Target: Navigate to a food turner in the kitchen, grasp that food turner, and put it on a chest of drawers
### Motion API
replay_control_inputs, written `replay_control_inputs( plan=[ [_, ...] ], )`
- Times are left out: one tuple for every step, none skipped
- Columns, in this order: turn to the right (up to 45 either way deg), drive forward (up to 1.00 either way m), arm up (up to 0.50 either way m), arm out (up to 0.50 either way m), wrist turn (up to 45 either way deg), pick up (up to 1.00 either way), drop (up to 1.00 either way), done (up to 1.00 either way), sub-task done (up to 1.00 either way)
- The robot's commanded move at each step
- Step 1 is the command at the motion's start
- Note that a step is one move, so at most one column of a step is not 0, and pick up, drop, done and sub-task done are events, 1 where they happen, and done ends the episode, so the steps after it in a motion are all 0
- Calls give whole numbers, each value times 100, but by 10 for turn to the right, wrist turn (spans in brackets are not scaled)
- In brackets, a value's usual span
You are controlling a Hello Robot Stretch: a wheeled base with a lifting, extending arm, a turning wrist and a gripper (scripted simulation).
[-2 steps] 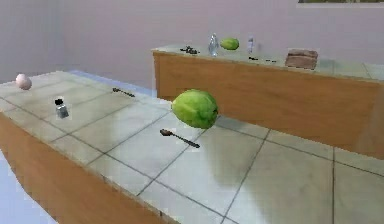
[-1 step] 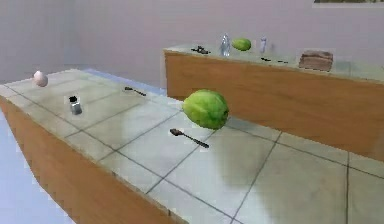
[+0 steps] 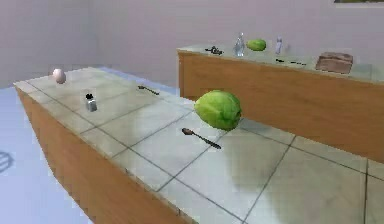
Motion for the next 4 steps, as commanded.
replay_control_inputs(
  plan=[
    [450,0,0,0,0,0,0,0,0],
    [450,0,0,0,0,0,0,0,0],
    [300,0,0,0,0,0,0,0,0],
    [0,75,0,0,0,0,0,0,0]
  ],
)
